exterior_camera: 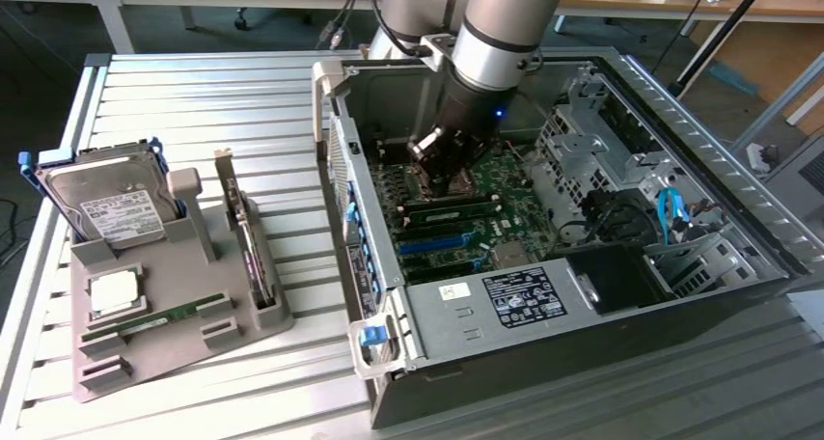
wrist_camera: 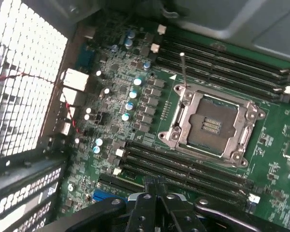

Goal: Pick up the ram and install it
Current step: 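Press down the ram until it locks into place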

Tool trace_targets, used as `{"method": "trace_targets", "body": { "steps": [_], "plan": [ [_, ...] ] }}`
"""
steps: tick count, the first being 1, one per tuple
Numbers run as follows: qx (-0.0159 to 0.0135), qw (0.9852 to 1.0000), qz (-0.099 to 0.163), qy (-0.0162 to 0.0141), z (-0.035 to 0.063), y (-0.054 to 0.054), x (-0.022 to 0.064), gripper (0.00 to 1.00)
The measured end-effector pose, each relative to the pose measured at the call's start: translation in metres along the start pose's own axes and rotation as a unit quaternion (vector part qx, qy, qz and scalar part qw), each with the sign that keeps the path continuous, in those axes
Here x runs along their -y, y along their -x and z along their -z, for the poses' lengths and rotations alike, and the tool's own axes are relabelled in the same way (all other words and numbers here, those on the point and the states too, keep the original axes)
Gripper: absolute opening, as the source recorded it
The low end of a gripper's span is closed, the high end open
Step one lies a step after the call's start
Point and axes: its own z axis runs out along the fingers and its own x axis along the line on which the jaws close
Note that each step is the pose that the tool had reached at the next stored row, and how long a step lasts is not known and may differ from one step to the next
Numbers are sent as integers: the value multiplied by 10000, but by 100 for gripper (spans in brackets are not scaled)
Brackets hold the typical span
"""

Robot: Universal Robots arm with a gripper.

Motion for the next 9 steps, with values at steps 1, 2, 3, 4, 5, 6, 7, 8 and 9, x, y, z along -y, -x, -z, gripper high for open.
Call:
{"method": "trace_targets", "body": {
  "steps": [1,2,3,4,5,6,7,8,9],
  "plan": [
    [1,10000,-88,6,2,0,0,11],
    [1,9999,-155,10,4,0,0,11],
    [2,9997,-224,15,6,0,0,11],
    [3,9996,-286,20,7,-1,0,11],
    [3,9994,-344,24,9,-1,0,11],
    [4,9992,-393,27,9,-1,0,11],
    [5,9991,-427,30,10,-1,0,11],
    [5,9990,-448,31,10,-1,0,11],
    [5,9990,-450,31,10,-1,0,11]
  ]
}}
